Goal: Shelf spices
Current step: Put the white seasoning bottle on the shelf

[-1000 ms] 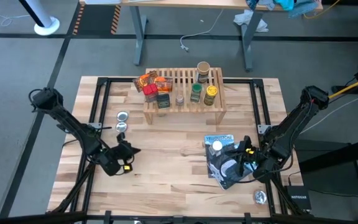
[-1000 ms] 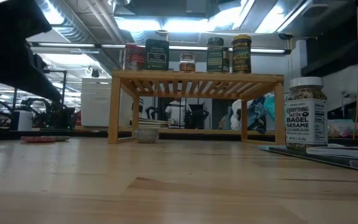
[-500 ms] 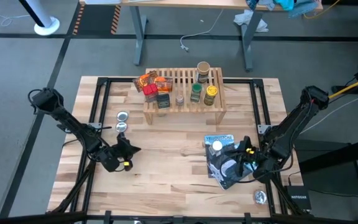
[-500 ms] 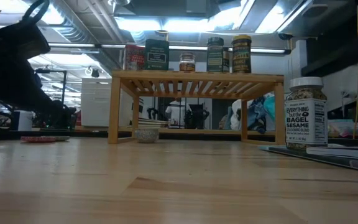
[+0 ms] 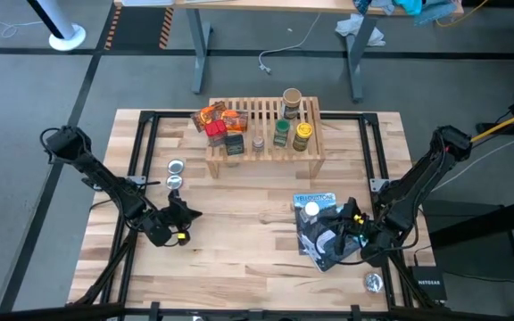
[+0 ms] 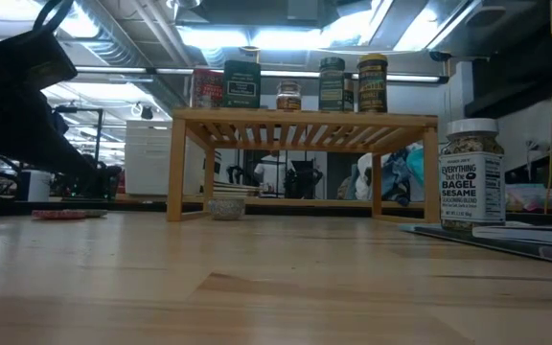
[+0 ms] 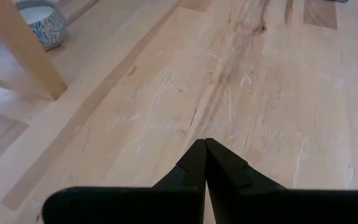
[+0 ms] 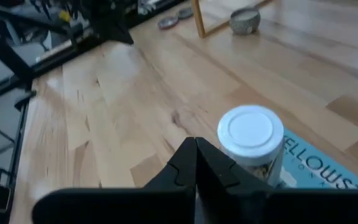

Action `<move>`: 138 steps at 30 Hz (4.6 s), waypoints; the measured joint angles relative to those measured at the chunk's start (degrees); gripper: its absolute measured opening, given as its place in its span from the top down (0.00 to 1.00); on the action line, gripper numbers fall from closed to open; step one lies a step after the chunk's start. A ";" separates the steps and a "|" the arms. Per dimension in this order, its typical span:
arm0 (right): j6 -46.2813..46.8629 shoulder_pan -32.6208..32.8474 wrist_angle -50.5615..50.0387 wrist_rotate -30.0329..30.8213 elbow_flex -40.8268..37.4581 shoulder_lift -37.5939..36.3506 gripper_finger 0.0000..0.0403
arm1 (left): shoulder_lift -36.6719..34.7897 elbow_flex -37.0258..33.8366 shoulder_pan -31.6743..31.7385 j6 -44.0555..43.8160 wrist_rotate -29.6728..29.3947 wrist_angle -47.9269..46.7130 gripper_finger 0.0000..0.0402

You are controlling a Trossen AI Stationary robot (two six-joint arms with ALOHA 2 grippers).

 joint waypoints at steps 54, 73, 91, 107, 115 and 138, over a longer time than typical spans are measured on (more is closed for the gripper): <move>0.00 0.00 -0.80 7.91 0.00 0.00 0.99 | -42.20 0.04 20.13 0.11 0.07 -3.45 1.00; -0.01 -0.02 1.95 7.43 0.07 -0.04 0.99 | -65.44 -13.11 23.67 2.81 0.06 -7.38 1.00; -1.36 -0.02 1.58 3.69 0.11 -0.04 0.99 | -68.19 -12.98 23.71 4.40 -0.09 -9.16 1.00; -3.03 -5.29 0.46 2.97 0.11 0.00 0.99 | -68.22 -12.99 23.71 4.56 -0.09 -9.31 1.00; -2.94 -11.85 1.31 -1.94 0.11 0.02 0.97 | -68.19 -12.99 23.71 4.65 -0.08 -9.35 1.00; 6.19 -11.96 1.59 -3.68 0.13 0.16 0.34 | -68.19 -13.03 23.71 4.60 -0.07 -9.38 1.00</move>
